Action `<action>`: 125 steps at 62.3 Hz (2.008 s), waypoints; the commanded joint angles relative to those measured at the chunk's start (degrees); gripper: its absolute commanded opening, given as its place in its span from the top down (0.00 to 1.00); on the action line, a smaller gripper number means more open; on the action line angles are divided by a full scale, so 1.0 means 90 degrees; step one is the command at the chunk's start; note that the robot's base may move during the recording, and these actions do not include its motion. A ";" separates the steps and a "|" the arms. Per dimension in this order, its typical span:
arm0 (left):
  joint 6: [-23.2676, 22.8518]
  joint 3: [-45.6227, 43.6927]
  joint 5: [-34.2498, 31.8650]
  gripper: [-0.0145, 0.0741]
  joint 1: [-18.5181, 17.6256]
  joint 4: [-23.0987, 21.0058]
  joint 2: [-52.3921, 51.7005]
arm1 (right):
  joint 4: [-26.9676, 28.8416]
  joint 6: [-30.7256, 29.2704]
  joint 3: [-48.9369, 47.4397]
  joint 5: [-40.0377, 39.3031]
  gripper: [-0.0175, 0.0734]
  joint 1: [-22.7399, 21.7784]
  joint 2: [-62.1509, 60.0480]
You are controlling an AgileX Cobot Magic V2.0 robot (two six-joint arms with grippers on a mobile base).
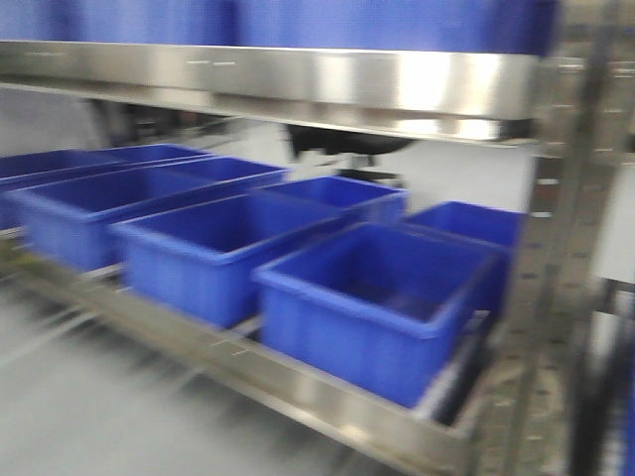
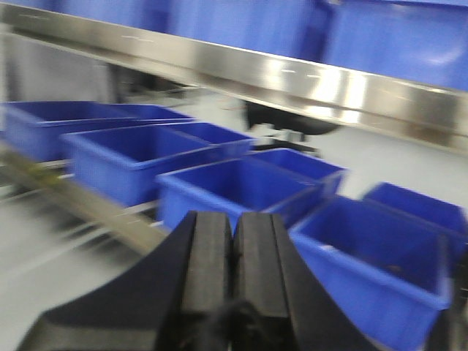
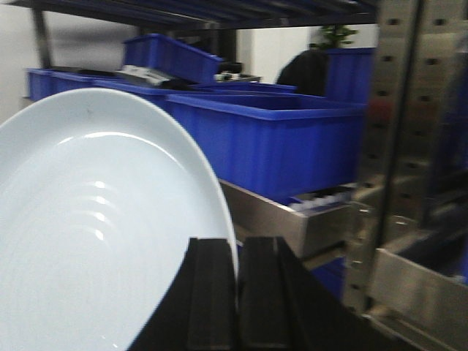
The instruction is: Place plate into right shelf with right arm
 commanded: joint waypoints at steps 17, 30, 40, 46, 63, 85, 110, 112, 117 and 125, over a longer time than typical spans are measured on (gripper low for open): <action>-0.0037 0.0049 -0.0585 0.89 0.0121 0.0001 -0.0075 | -0.0108 -0.0026 -0.0176 -0.0599 0.78 -0.0030 0.0068; -0.0037 0.0049 -0.0585 0.89 0.0121 0.0001 -0.0075 | -0.0108 -0.0026 -0.0176 -0.0599 0.78 -0.0030 0.0068; -0.0037 0.0049 -0.0585 0.89 0.0121 0.0001 -0.0075 | -0.0108 -0.0026 -0.0176 -0.0599 0.78 -0.0030 0.0068; -0.0037 0.0049 -0.0585 0.89 0.0121 0.0001 -0.0075 | -0.0108 -0.0026 -0.0176 -0.0599 0.78 -0.0030 0.0068; -0.0037 0.0049 -0.0585 0.89 0.0121 0.0001 -0.0075 | -0.0108 -0.0026 -0.0176 -0.0599 0.78 -0.0030 0.0068; -0.0037 0.0049 -0.0585 0.89 0.0121 0.0001 -0.0075 | -0.0108 -0.0026 -0.0176 -0.0599 0.78 -0.0030 0.0068; -0.0037 0.0049 -0.0585 0.89 0.0121 0.0001 -0.0075 | -0.0108 -0.0026 -0.0176 -0.0599 0.78 -0.0030 0.0068; -0.0037 0.0049 -0.0585 0.89 0.0121 0.0001 -0.0075 | -0.0108 -0.0026 -0.0176 -0.0599 0.78 -0.0030 0.0068; -0.0037 0.0049 -0.0585 0.89 0.0121 0.0001 -0.0075 | -0.0108 -0.0026 -0.0176 -0.0609 0.78 -0.0030 0.0068; -0.0037 0.0049 -0.0585 0.89 0.0121 0.0001 -0.0075 | -0.0108 -0.0020 -0.0182 -0.0661 0.78 -0.0030 0.0083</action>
